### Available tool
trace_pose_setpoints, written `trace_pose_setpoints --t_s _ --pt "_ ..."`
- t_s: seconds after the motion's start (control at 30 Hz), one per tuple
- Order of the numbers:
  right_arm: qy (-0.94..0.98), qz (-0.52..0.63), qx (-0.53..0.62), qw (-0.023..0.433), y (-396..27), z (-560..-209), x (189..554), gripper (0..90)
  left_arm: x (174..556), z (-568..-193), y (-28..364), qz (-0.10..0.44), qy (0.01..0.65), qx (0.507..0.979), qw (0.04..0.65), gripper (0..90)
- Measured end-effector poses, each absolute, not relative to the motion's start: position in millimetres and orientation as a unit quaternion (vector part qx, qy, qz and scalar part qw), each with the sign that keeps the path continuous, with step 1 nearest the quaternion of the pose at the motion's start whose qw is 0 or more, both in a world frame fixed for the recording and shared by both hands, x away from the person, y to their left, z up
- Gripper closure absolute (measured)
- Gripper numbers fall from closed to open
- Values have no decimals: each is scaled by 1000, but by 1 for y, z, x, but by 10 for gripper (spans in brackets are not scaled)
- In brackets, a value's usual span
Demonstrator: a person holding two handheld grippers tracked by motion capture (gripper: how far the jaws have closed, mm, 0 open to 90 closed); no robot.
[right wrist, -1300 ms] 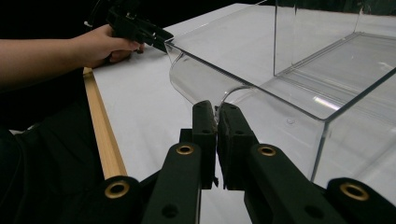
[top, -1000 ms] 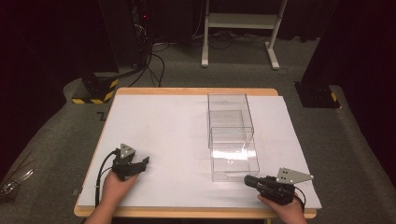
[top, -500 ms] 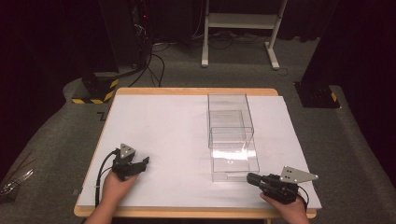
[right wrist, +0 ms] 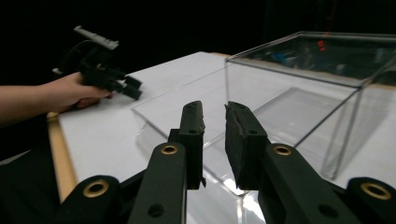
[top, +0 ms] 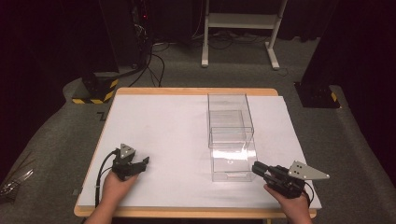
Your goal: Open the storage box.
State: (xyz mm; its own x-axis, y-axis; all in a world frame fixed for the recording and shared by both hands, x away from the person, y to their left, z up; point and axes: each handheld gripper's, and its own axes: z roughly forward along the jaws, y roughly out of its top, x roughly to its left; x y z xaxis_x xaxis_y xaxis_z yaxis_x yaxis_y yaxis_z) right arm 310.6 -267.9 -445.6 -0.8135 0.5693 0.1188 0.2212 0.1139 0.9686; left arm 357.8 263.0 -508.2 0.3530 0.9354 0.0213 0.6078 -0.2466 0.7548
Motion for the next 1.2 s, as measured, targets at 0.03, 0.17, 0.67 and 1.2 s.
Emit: trace_pose_setpoints --t_s 0.03,0.17,0.67,1.2 --pt "727 609 276 156 -269 -445 311 752 358 -508 263 244 514 751 336 334" --pt "711 601 312 190 -274 -444 316 728 358 -508 263 245 513 751 335 335" --pt "687 487 450 297 -297 -473 341 612 358 -508 263 245 513 751 336 335" --pt "722 382 506 277 -295 -496 355 551 358 -508 263 245 513 751 336 336"
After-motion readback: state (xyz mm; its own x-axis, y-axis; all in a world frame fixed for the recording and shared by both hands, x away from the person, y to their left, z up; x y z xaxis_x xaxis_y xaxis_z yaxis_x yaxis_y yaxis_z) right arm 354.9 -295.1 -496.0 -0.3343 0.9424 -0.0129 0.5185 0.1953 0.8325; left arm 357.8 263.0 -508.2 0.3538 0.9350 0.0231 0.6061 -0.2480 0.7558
